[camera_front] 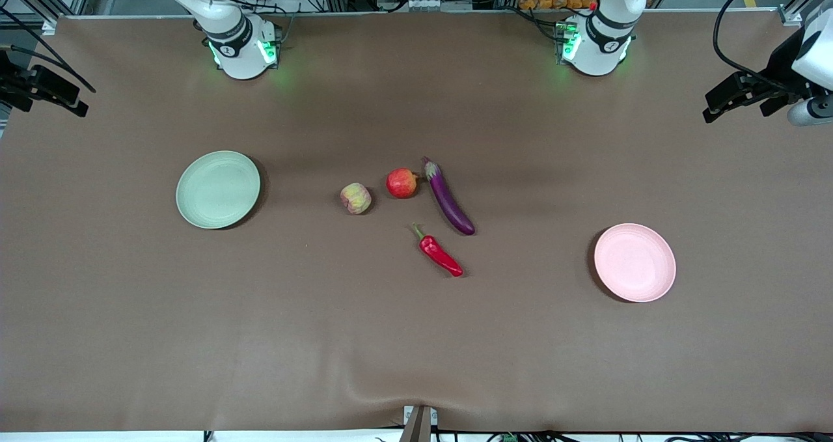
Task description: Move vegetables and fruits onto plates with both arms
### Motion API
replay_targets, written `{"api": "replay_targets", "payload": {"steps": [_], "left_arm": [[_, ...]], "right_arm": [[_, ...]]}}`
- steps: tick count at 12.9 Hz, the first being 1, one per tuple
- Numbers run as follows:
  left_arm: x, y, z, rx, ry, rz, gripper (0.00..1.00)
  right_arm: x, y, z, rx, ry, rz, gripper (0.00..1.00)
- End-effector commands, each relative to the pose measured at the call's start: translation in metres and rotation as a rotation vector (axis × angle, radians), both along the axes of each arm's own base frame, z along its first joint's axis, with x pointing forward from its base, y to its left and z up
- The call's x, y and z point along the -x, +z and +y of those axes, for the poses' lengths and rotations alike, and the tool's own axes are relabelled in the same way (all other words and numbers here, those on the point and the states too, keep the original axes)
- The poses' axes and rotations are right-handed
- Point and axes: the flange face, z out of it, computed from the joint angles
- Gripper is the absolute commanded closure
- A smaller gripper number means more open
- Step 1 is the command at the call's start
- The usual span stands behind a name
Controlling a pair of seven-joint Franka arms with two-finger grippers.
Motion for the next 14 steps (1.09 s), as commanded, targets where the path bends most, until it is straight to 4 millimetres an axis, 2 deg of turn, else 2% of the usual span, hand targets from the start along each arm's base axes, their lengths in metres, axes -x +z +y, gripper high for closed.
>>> {"api": "replay_targets", "payload": {"steps": [1, 4, 8, 11, 14], "left_arm": [[0.000, 0.004, 0.001, -0.021, -0.013, 0.007, 0.00], [-0.001, 0.000, -0.001, -0.021, -0.016, 0.013, 0.00], [-0.006, -0.021, -0.012, -0.015, -0.024, 0.046, 0.00], [-0.022, -0.058, -0.035, -0.009, -0.037, 0.062, 0.00], [-0.039, -0.099, -0.082, -0.004, 0.003, 0.077, 0.00]], "right_arm": [[0.001, 0.001, 0.000, 0.022, -0.011, 0.001, 0.00], [0.000, -0.001, 0.000, 0.022, -0.011, 0.004, 0.00], [0.000, -0.001, 0.000, 0.022, -0.013, 0.007, 0.00], [0.000, -0.001, 0.000, 0.022, -0.013, 0.005, 0.00], [-0.001, -0.003, -0.001, 0.020, -0.014, 0.010, 0.00]]}}
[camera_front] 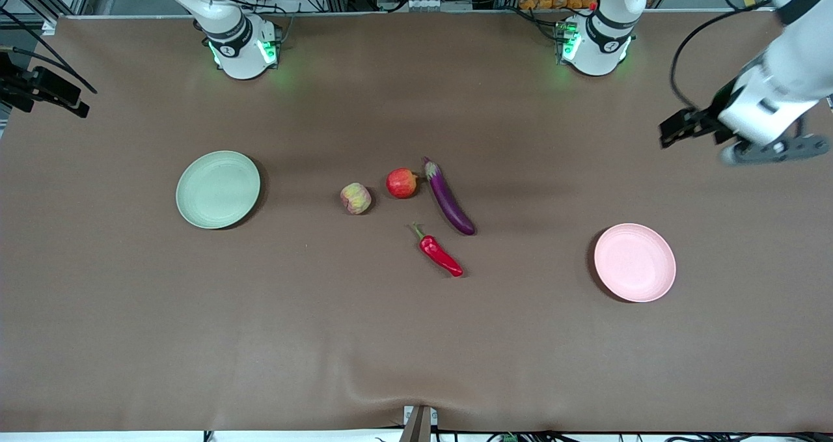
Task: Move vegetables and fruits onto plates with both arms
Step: 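Reach the left gripper down and grasp the purple eggplant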
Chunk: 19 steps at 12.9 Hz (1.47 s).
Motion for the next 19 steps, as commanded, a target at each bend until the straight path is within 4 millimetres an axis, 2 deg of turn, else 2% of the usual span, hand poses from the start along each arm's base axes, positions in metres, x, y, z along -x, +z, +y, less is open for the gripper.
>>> {"api": "replay_targets", "payload": {"steps": [1, 3, 6, 8, 11, 14, 17, 19], "left_arm": [[-0.011, -0.032, -0.047, 0.004, 0.047, 0.011, 0.00], [-0.016, -0.070, -0.081, 0.009, 0.098, 0.012, 0.00], [-0.018, -0.125, -0.144, 0.038, 0.168, 0.015, 0.00], [-0.011, -0.164, -0.198, 0.041, 0.239, 0.010, 0.00], [0.004, -0.222, -0.257, 0.011, 0.306, -0.015, 0.00], [0.018, -0.276, -0.301, -0.005, 0.396, -0.061, 0.00], [0.027, -0.302, -0.325, -0.015, 0.449, -0.089, 0.00], [0.036, -0.320, -0.348, -0.001, 0.477, -0.091, 0.00]], "right_arm": [[-0.001, -0.001, -0.002, 0.019, -0.018, 0.008, 0.00], [-0.003, -0.004, -0.002, 0.017, -0.018, 0.013, 0.00], [-0.003, -0.006, -0.002, 0.017, -0.017, 0.019, 0.00], [-0.005, -0.010, 0.000, 0.017, -0.014, 0.030, 0.00], [-0.007, -0.011, 0.001, 0.017, -0.010, 0.030, 0.00], [-0.007, -0.012, 0.000, 0.016, -0.011, 0.030, 0.00], [-0.007, -0.012, -0.001, 0.017, -0.014, 0.028, 0.00], [-0.011, -0.017, 0.002, 0.017, -0.001, 0.039, 0.00]]}}
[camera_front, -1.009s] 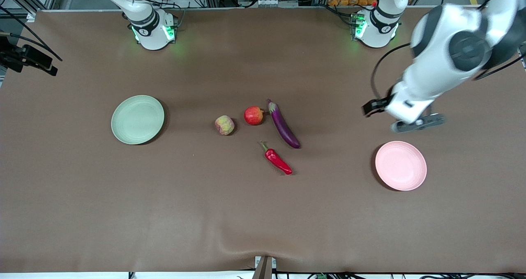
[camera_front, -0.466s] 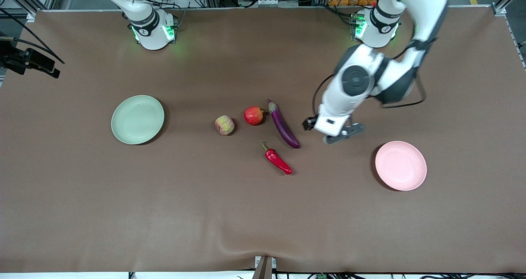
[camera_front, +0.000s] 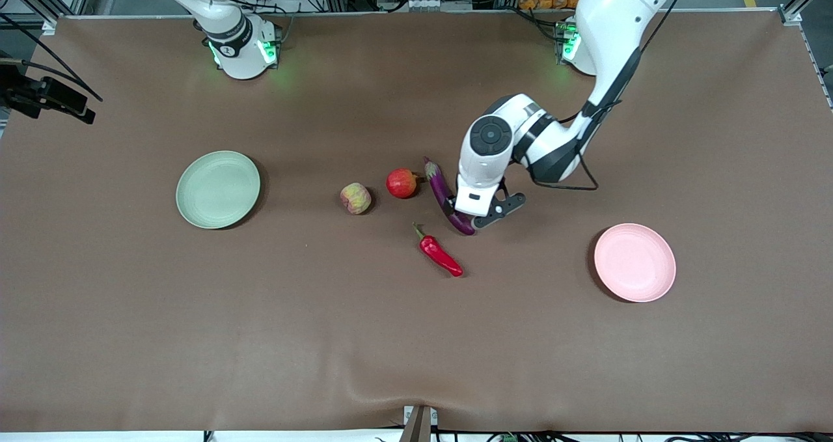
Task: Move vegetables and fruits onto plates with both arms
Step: 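Reach the left gripper down and grasp the purple eggplant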
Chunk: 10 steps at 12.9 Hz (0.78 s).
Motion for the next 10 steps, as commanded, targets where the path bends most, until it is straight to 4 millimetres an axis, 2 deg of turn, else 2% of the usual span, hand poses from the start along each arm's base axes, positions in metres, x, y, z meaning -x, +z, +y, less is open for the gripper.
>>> {"api": "replay_targets", "payload": {"steps": [1, 3, 6, 7, 8, 10], "left_arm": [[0.002, -0.017, -0.027, 0.011, 0.042, -0.028, 0.00], [0.006, -0.032, -0.038, 0.004, 0.057, -0.040, 0.00], [0.013, -0.049, -0.045, -0.003, 0.065, -0.046, 0.00], [0.013, -0.051, -0.045, 0.003, 0.077, -0.048, 0.06], [0.014, -0.053, -0.046, 0.008, 0.079, -0.045, 0.16], [0.017, -0.062, -0.047, 0.004, 0.078, -0.034, 0.32]], "right_arm": [[-0.003, -0.003, 0.003, 0.017, -0.002, 0.011, 0.00], [-0.004, -0.005, 0.002, 0.016, -0.003, 0.014, 0.00], [-0.018, -0.024, 0.002, 0.019, 0.008, 0.044, 0.00], [-0.023, -0.026, 0.003, 0.019, 0.009, 0.044, 0.00], [-0.026, -0.032, 0.003, 0.014, 0.008, 0.057, 0.00], [-0.035, -0.051, 0.005, 0.011, 0.009, 0.092, 0.00]]}}
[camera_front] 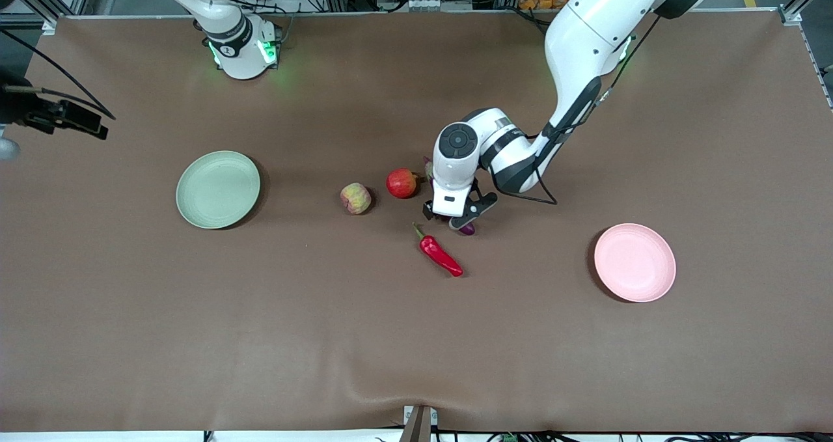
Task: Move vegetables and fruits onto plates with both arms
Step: 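Carry the eggplant to the pink plate while the right gripper reaches the peach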
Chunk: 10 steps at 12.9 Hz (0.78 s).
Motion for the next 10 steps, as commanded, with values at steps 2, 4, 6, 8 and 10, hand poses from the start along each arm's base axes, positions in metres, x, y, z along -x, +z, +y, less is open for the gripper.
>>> {"api": "replay_targets", "payload": {"steps": [2, 4, 6, 8, 10], "left_arm": [[0.001, -0.008, -0.009, 0.012, 0.010, -0.016, 0.51], [-0.006, -0.007, 0.001, 0.008, 0.008, -0.021, 1.00], [-0.035, 0.020, 0.038, -0.009, 0.046, -0.047, 1.00], [-0.061, 0.053, 0.078, -0.055, 0.009, -0.055, 1.00], [-0.087, 0.075, 0.124, -0.093, -0.017, -0.049, 1.00]], "right_arm": [[-0.016, -0.021, 0.018, 0.004, 0.018, 0.044, 0.00], [-0.020, -0.027, 0.045, 0.012, 0.032, 0.054, 0.00], [-0.021, -0.034, 0.062, 0.019, -0.028, 0.070, 0.00], [-0.027, -0.051, 0.084, 0.016, -0.055, 0.103, 0.00], [-0.032, -0.070, 0.102, -0.027, -0.125, 0.146, 0.00]]}}
